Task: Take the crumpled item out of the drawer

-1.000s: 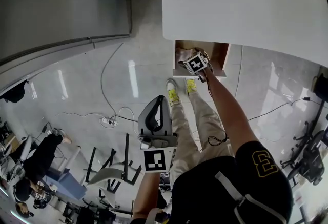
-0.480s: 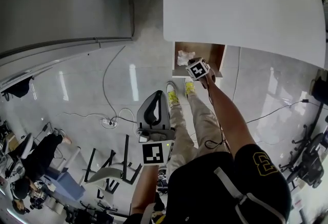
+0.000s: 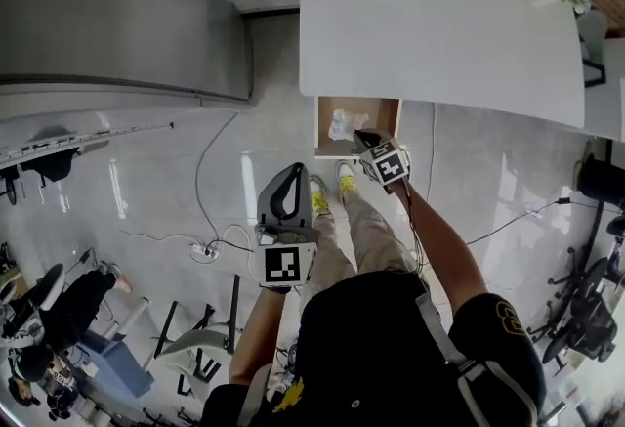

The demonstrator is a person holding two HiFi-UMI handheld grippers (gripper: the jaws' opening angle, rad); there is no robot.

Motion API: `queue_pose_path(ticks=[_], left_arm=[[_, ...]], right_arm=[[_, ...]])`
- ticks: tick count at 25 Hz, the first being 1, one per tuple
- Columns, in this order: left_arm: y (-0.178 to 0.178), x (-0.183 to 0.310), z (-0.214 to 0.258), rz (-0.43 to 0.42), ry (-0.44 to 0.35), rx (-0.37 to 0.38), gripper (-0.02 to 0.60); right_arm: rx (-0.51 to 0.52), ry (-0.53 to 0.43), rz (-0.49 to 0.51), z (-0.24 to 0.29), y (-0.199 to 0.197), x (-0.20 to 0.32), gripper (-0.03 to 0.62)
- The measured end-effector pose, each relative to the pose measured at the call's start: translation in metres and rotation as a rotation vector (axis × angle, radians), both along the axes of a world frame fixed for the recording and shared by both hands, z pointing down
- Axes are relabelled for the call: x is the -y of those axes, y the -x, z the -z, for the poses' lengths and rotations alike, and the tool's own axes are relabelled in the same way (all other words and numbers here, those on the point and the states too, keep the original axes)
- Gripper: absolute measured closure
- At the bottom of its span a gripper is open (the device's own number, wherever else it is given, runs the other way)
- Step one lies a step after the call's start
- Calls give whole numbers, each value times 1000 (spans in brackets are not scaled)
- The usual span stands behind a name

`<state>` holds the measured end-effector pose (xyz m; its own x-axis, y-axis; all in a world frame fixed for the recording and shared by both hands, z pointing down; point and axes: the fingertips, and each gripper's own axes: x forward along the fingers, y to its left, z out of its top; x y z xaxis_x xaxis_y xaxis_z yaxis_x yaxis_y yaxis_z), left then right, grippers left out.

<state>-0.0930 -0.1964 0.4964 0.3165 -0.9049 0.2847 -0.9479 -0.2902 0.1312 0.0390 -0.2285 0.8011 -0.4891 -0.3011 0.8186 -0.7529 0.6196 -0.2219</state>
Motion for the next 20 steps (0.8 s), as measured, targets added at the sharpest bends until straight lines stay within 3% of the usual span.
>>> queue_pose_path(ticks=[6, 10, 16, 20], left_arm=[[4, 9, 54, -38, -88, 17, 561], [-7, 11, 74, -114, -147, 71, 561], [-32, 16, 120, -190, -240, 71, 561], [-35, 18, 136, -182, -269, 59, 561]], right_arm=[[104, -200, -85, 136, -5, 32, 571], [173, -369, -119, 235, -16, 50, 571], [238, -571, -153, 355, -31, 43, 571], [283, -672, -201, 413, -42, 31, 571]])
